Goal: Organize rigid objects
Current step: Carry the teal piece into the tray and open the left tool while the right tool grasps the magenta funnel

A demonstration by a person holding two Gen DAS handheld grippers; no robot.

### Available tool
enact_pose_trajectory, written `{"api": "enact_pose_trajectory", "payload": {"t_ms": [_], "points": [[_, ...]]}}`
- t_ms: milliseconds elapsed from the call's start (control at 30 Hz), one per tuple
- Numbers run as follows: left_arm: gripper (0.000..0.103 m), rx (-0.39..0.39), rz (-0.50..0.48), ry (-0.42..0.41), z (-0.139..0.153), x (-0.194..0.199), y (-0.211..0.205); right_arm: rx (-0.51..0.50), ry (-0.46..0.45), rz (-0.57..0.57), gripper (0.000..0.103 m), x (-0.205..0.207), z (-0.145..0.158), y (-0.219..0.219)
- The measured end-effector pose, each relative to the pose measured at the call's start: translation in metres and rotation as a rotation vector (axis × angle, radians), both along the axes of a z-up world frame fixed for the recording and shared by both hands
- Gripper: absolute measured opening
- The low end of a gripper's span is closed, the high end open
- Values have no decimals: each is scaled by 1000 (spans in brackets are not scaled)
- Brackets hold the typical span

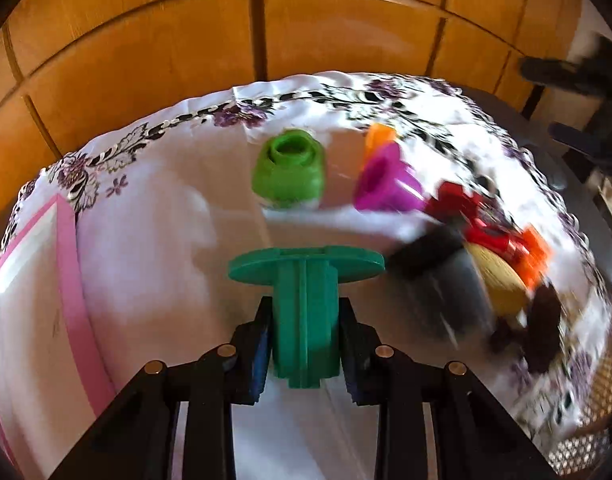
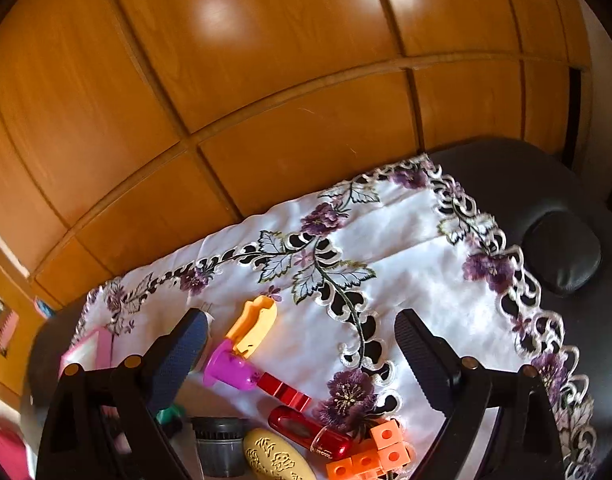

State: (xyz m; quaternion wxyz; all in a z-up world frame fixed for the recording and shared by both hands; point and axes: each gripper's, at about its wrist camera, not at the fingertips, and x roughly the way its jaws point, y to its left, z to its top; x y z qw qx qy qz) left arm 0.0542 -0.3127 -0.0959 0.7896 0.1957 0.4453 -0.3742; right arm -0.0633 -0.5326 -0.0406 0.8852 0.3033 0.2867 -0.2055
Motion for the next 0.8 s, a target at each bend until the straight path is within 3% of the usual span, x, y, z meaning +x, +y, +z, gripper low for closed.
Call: {"api": "enact_pose_trajectory", "payload": {"t_ms": [100,233,500,800], "points": [[30,-13,-4,13,0,-19,13,40,11,33,87,4,-6,0],[30,-46,-3,38,4,-39,33,7,64,148,75,21,-9,19],[30,-119,-28,-5,34,-64,65,-153,236,450,76,70,-25,86],[30,-184,11,-21,60,-68,100,-192,408,489,77,118,-56,89]]}}
